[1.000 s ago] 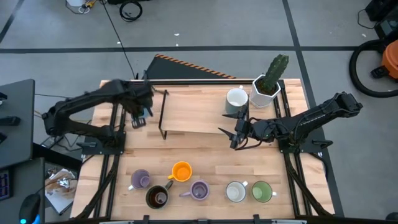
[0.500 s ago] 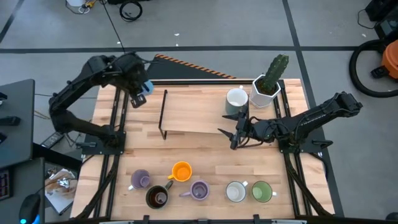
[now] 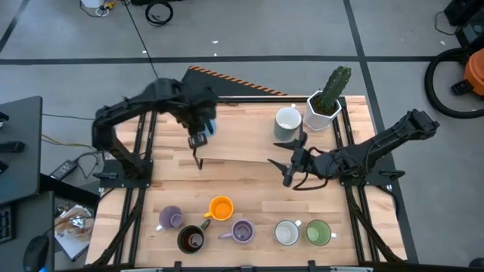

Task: Place coffee mugs
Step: Put the light blue mug on the shelf

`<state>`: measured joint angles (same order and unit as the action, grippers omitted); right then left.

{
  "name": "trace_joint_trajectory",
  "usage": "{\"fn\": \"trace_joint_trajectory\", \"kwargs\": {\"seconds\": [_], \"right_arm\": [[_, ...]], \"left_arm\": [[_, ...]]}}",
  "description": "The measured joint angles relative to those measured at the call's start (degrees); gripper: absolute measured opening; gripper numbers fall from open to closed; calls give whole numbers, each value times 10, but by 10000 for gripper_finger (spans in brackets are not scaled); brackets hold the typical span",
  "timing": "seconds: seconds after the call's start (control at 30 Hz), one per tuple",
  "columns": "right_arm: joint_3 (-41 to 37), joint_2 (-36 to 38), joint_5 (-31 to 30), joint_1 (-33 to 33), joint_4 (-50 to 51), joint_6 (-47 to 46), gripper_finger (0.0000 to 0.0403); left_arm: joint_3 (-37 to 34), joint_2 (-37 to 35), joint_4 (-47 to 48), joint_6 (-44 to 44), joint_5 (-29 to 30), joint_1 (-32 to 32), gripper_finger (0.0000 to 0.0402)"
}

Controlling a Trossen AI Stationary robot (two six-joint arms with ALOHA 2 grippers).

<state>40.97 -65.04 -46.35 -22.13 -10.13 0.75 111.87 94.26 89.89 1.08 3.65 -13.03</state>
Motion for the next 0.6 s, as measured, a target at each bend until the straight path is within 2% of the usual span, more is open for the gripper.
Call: {"fn": "trace_joint_trajectory", "kwargs": {"seconds": [0.3, 0.6], "right_arm": [[0, 0, -5, -3, 10, -6, 274], [0, 0, -20, -15, 11, -4, 274]], "left_arm": [[-5, 43, 0, 27, -18, 57, 26], [-62, 42, -15, 54, -18, 58, 26]]}}
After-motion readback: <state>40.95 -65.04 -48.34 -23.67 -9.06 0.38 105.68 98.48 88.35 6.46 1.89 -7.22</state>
